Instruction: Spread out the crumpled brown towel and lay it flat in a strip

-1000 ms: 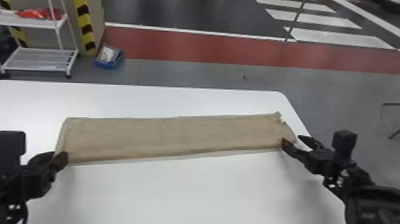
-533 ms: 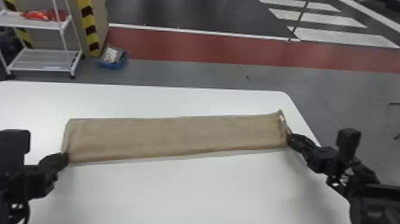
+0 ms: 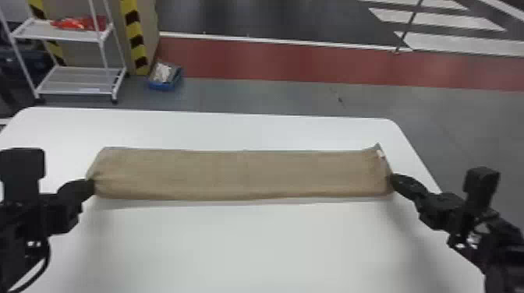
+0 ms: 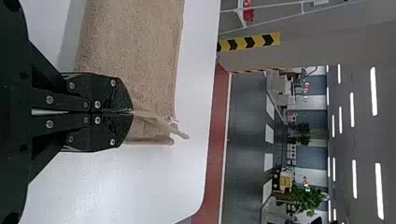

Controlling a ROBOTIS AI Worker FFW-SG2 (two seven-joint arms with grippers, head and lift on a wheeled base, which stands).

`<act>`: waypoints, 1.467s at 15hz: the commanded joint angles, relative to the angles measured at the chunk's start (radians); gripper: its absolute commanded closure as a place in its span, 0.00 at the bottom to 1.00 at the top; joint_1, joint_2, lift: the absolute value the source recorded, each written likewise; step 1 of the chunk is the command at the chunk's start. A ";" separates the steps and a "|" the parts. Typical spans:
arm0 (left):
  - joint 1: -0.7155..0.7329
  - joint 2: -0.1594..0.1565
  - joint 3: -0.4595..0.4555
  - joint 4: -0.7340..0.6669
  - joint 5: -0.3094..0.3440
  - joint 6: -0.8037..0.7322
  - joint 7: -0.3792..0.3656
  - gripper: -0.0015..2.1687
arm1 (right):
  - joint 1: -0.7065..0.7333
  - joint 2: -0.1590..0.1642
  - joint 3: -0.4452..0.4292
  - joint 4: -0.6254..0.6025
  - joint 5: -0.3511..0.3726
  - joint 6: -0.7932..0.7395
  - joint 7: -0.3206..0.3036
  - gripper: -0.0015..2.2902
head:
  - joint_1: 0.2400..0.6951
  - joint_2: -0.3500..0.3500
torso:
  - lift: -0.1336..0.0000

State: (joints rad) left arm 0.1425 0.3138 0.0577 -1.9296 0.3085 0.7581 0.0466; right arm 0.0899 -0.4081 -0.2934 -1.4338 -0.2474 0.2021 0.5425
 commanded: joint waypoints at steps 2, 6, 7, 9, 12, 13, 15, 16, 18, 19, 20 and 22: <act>0.012 0.002 0.013 -0.002 -0.023 0.005 -0.001 0.82 | 0.033 0.002 -0.003 -0.048 -0.015 0.030 0.005 0.74 | 1.00 0.32 | 0.07; 0.052 0.002 0.027 -0.034 -0.042 0.011 0.004 0.82 | 0.086 0.009 -0.032 -0.091 -0.029 0.027 0.005 0.73 | 1.00 0.35 | 0.07; 0.058 0.001 0.025 -0.039 -0.042 0.014 0.006 0.82 | 0.093 0.009 -0.046 -0.093 -0.030 0.027 0.007 0.74 | 1.00 0.35 | 0.07; 0.060 0.001 0.024 -0.049 -0.043 0.027 0.006 0.82 | 0.099 0.009 -0.062 -0.094 -0.036 0.027 0.008 0.73 | 1.00 0.35 | 0.07; 0.077 0.001 0.027 -0.086 -0.049 0.033 0.006 0.82 | 0.108 0.006 -0.104 -0.096 -0.052 0.027 0.010 0.73 | 1.00 0.31 | 0.07; 0.080 0.001 0.027 -0.089 -0.052 0.042 0.006 0.82 | 0.109 0.005 -0.109 -0.097 -0.052 0.027 0.010 0.73 | 1.00 0.31 | 0.07; 0.103 0.001 0.033 -0.111 -0.062 0.060 0.009 0.81 | 0.108 0.005 -0.113 -0.097 -0.053 0.030 0.019 0.73 | 1.00 0.28 | 0.07; 0.111 -0.001 0.033 -0.112 -0.062 0.057 0.006 0.81 | 0.109 0.006 -0.112 -0.097 -0.050 0.030 0.019 0.73 | 1.00 0.28 | 0.07; 0.118 -0.010 0.024 -0.114 -0.063 0.054 0.009 0.78 | 0.109 0.014 -0.104 -0.093 -0.046 0.027 0.020 0.73 | 1.00 0.27 | 0.07; 0.120 -0.012 0.021 -0.112 -0.066 0.051 0.009 0.76 | 0.111 0.019 -0.101 -0.093 -0.044 0.027 0.022 0.73 | 1.00 0.27 | 0.07; 0.123 -0.013 0.017 -0.111 -0.071 0.039 0.009 0.73 | 0.111 0.022 -0.099 -0.093 -0.044 0.024 0.025 0.68 | 1.00 0.27 | 0.07; 0.126 -0.013 0.017 -0.115 -0.074 0.017 0.004 0.37 | 0.123 0.022 -0.104 -0.097 -0.053 0.009 0.030 0.50 | 1.00 0.27 | 0.07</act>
State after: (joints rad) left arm 0.2662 0.3010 0.0747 -2.0419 0.2374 0.7909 0.0530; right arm 0.2051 -0.3872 -0.3935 -1.5265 -0.2950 0.2225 0.5703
